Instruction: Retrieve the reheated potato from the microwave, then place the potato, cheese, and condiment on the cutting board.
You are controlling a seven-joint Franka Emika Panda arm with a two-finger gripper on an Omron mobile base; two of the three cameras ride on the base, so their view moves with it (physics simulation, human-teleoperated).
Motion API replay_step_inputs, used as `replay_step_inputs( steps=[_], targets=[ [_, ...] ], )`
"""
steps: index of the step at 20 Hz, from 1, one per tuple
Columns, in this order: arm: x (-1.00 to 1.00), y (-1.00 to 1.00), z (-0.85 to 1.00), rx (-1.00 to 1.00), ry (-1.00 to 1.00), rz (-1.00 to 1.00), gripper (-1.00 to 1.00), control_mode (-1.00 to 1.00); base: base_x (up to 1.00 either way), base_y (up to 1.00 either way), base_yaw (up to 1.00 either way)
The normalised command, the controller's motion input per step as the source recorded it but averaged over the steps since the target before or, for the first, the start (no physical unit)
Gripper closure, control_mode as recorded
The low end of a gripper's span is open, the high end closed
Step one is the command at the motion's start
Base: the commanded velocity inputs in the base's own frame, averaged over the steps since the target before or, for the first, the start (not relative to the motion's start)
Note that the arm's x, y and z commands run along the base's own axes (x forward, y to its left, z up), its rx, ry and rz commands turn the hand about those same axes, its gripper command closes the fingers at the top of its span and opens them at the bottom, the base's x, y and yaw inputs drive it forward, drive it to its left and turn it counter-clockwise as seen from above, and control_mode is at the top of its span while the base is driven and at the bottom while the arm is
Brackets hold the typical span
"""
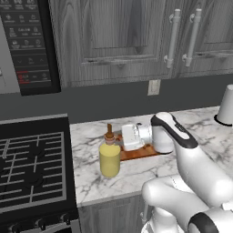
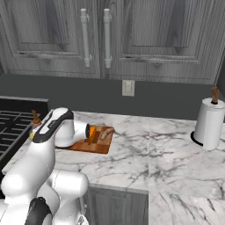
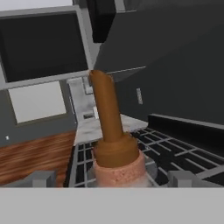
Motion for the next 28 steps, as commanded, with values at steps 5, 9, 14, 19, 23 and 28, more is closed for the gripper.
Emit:
replay_step_inputs(
  steps=[5,9,14,19,23,28],
  targets=[
    [0.17,0.01,-0.15,0.0,0.0,0.0,-1.0,-1.0,0.0,0.0,0.0],
    [0.07,0.05,-0.06,0.0,0.0,0.0,-1.0,-1.0,0.0,0.0,0.0],
    [0.0,0.21,0.0,0.0,0.0,0.01,-1.0,-1.0,0.0,0.0,0.0],
    [0.0,0.26,0.0,0.0,0.0,0.01,-1.0,-1.0,0.0,0.0,0.0],
    [0.0,0.18,0.0,0.0,0.0,0.0,-1.0,-1.0,0.0,0.0,0.0],
    [-0.04,0.26,0.0,0.0,0.0,0.01,-1.0,-1.0,0.0,0.0,0.0]
  ],
)
